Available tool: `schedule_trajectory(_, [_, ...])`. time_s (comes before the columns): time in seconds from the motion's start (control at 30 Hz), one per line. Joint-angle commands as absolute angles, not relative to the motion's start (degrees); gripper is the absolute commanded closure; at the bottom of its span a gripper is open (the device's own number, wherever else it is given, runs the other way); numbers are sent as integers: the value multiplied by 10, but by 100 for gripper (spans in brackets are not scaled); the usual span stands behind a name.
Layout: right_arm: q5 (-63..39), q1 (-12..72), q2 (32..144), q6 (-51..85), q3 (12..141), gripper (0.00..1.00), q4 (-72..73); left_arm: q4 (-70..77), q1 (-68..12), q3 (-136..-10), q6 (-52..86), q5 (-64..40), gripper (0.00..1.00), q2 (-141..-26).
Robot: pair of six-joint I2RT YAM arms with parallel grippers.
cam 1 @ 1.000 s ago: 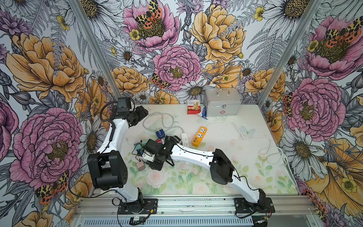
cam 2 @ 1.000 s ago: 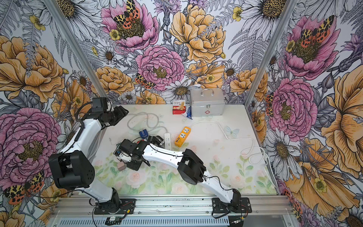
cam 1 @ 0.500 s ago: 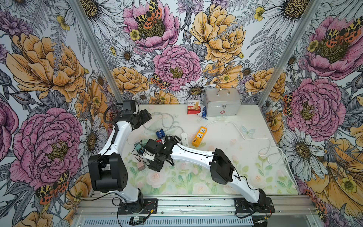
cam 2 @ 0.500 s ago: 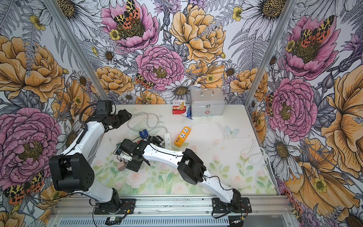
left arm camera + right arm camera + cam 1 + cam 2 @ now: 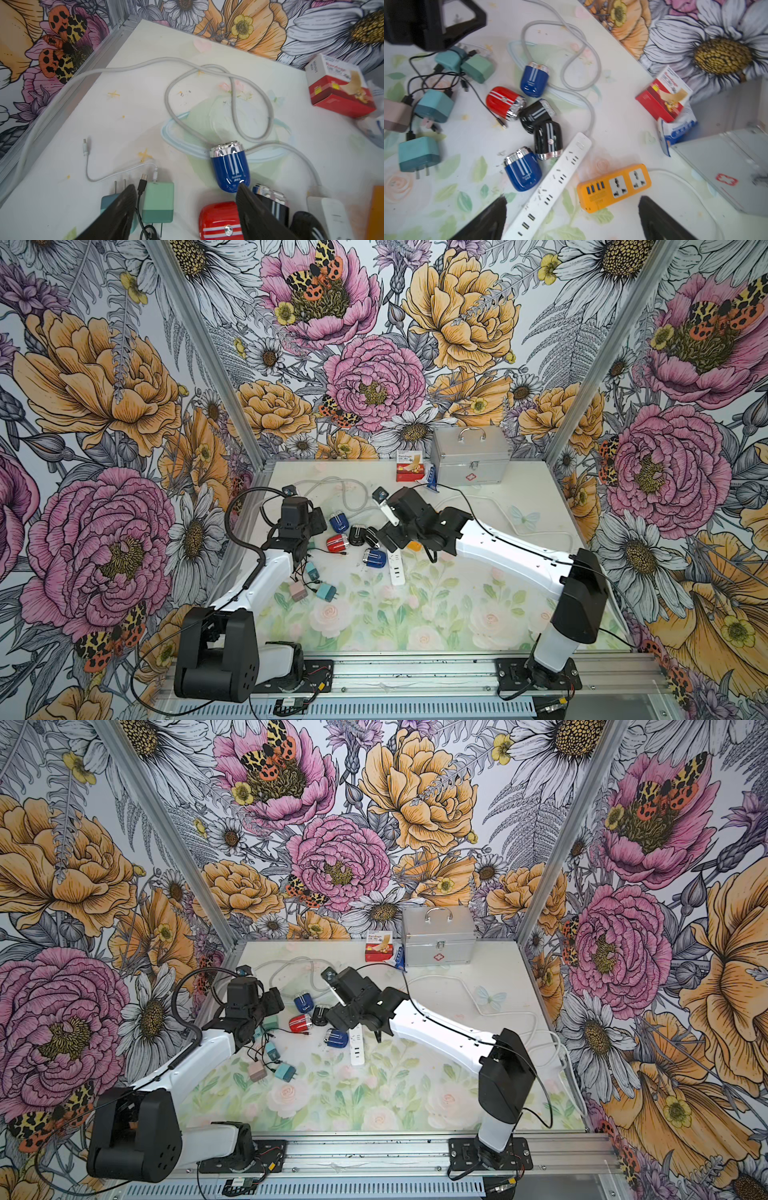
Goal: Unplug the electric shaver
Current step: Place the plug at the center of the board, then reset both arms
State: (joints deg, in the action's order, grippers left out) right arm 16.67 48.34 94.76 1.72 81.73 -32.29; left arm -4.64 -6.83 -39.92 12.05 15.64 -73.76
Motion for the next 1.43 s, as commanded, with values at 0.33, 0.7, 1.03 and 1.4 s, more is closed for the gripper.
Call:
schedule_trajectory(0.33, [231,90,744,109,382,0,86,527,-2,-194,12,126,22,-840])
schedule_trajectory(0.7, [200,40,851,33,231,0,468,536,-1,-211,11,113,1,-881])
schedule_trajectory(1.03, [115,0,875,58,225,0,484,532,-6,-214,7,116,1,-882])
schedule_trajectory(1.4, [115,0,877,56,223,0,492,528,-10,-216,2,116,1,-882])
